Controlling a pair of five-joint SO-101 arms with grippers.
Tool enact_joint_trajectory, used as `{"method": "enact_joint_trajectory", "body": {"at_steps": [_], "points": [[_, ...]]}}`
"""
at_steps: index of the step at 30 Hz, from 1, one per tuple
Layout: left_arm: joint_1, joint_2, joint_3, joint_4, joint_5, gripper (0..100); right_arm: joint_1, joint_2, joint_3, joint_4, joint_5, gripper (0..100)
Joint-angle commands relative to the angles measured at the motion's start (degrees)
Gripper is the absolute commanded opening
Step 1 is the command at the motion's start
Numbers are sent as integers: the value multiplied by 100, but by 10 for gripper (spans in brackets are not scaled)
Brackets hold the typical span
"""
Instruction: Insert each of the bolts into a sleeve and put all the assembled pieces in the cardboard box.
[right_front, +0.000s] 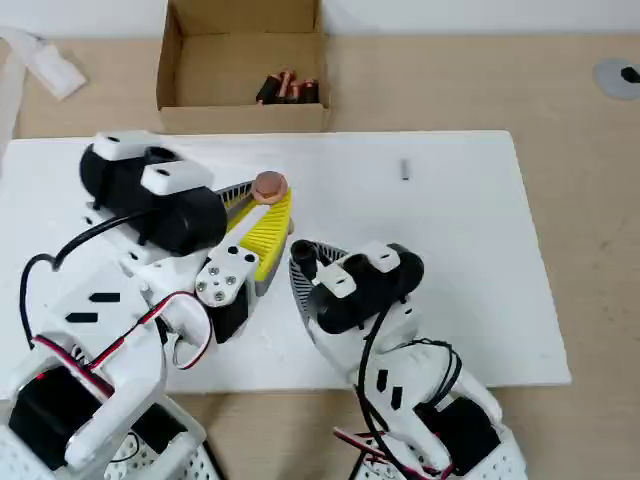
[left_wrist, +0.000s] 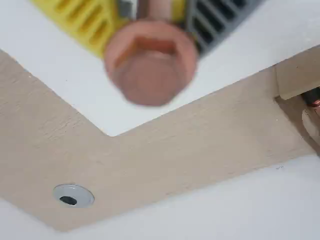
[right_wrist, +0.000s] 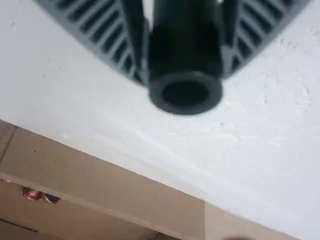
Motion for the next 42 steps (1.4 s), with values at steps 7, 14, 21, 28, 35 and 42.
{"method": "enact_joint_trajectory", "body": {"at_steps": [7, 14, 21, 28, 35, 42], "points": [[844, 31, -360, 510, -26, 3, -92, -629, 40, -185, -70, 9], [862, 31, -360, 536, 264, 3, -92, -629, 40, -185, -70, 9], [853, 31, -352, 545, 308, 3, -92, -629, 40, -185, -70, 9], [853, 22, -352, 554, 308, 3, -84, -629, -4, -193, -141, 9], [835, 22, -343, 554, 290, 3, -84, -629, -4, -519, -316, 9], [255, 31, -343, 501, 246, 3, -84, -629, -4, -554, -316, 9]]}}
